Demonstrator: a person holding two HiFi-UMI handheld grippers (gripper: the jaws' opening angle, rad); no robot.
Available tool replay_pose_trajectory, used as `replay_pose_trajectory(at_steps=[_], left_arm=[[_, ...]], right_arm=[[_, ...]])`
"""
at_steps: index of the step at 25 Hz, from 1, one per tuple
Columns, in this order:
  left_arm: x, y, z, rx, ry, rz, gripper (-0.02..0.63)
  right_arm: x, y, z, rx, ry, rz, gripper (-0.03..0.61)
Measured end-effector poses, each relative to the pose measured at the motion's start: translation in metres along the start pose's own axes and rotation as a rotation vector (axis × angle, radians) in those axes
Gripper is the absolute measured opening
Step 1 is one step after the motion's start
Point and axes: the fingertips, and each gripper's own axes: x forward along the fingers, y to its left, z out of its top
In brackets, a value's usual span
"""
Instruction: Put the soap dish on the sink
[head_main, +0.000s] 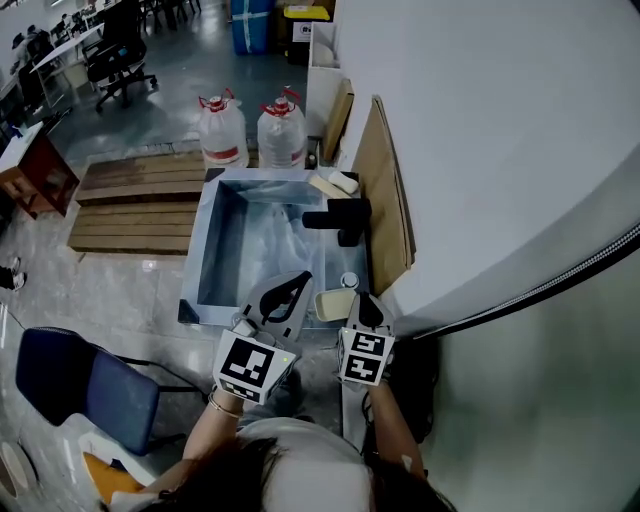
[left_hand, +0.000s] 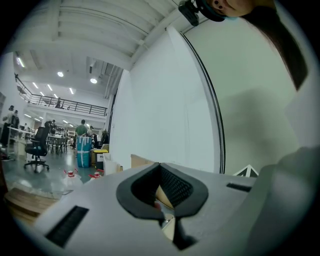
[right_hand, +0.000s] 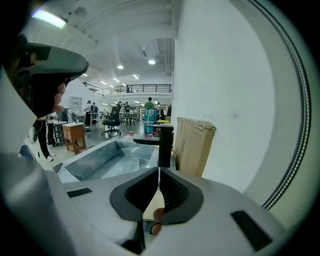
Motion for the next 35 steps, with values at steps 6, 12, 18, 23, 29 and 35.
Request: replay_pose_trajectory(at_steps=[6,12,18,23,29,35], left_arm=[[-0.009,-0.004,0.005,0.002,-0.013,0.011,0.003],[-0.017,-0.005,0.008,0.003,-0.019,0.023,0.003],[-0.023,-0.011,0.009,-0.008,-0.008,0.026,0.003],[-0.026,-0.015,0.012,-0.005,-0.014,0.034,0.003],[-0.027,-0.019,0.016,-0.001,-0.030,0.044,0.003],[-0.032,-0.027,0.017,0.002,-0.016,0.040,0.003]], right_arm=[[-0.021,0.006,0.024,-0.001,-0.082,0.004,0.029],[-0.043,0.009,0.050,0.005,-0.160,0.022,0.027],[-0.069,0.011,0.076,-0.016,-0.244,0.037,0.026],[-0.088,0.011,0.090,-0.004,-0.282,0.062,0.026],[-0.103,0.014,0.102,-0.022,-0.325,0.079,0.026],[-0.124,0.014,0.113,-0.010,-0.360,0.091,0.026]])
